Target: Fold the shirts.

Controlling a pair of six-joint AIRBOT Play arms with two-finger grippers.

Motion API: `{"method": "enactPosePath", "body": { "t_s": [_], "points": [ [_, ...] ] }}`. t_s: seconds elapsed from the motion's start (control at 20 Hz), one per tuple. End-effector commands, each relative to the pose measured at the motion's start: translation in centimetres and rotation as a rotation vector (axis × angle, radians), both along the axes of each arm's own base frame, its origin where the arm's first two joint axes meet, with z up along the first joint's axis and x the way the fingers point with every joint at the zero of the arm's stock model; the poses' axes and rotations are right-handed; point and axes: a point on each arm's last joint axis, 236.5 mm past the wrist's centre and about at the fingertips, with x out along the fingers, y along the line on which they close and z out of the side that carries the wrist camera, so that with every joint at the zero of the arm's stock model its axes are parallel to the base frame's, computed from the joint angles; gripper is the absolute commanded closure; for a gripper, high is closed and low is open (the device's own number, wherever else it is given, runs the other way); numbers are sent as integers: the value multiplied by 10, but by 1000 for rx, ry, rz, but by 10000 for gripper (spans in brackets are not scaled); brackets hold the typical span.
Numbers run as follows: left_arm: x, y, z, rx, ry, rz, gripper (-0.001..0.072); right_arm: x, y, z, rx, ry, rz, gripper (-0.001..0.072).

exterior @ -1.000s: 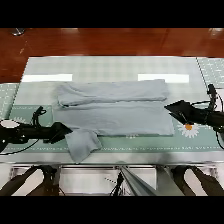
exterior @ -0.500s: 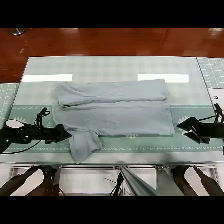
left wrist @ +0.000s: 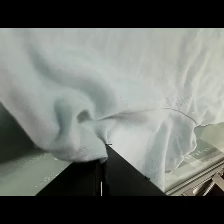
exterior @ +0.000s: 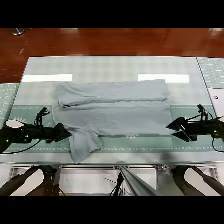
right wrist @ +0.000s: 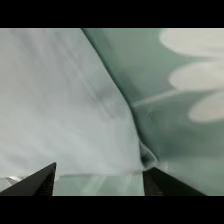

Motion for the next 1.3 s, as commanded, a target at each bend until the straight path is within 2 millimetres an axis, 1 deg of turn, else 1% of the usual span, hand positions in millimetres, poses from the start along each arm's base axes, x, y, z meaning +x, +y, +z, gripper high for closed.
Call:
{"method": "enactPosePath", "body": {
  "t_s": [0.0,0.05,0.1,0.15,0.2,0.25,0.35,0.45,0.55,0.6,0.65,0.7,0.8,0.95,1.15,1.25],
  "points": [
    [0,-1,1,-4,2,1,684,25,5,-8,8,-29,-24,87],
    [0,-1,1,-4,2,1,684,26,8,-11,17,-13,-13,95],
    [0,-1,1,-4,2,1,684,26,14,-14,27,4,10,148],
    [0,-1,1,-4,1,1,684,27,18,-15,30,6,39,348],
    [2,-1,2,-4,-2,0,685,31,24,-11,33,-30,98,689],
    [5,-1,6,-8,-11,-8,684,39,27,-2,35,-72,139,689],
    [23,3,24,-11,-59,-27,684,59,24,21,28,-129,175,690],
    [60,11,51,7,-164,-15,685,89,14,51,-4,-217,189,690],
    [106,20,81,3,-275,89,685,117,5,75,-36,-286,183,690],
    [130,28,94,9,-323,155,685,128,4,82,-39,-308,192,690],
    [148,35,102,20,-357,188,685,139,6,86,-44,-325,205,690],
    [164,39,107,23,-375,207,685,151,10,89,-47,-348,222,690],
    [188,40,108,17,-381,200,685,174,14,87,-71,-379,221,690],
    [220,40,98,6,-362,186,684,204,8,77,-76,-382,166,690],
    [257,42,83,-1,-348,176,685,235,1,57,-60,-358,147,690],
    [274,43,78,-19,-333,195,684,252,1,53,-32,-364,127,689]
  ]
}}
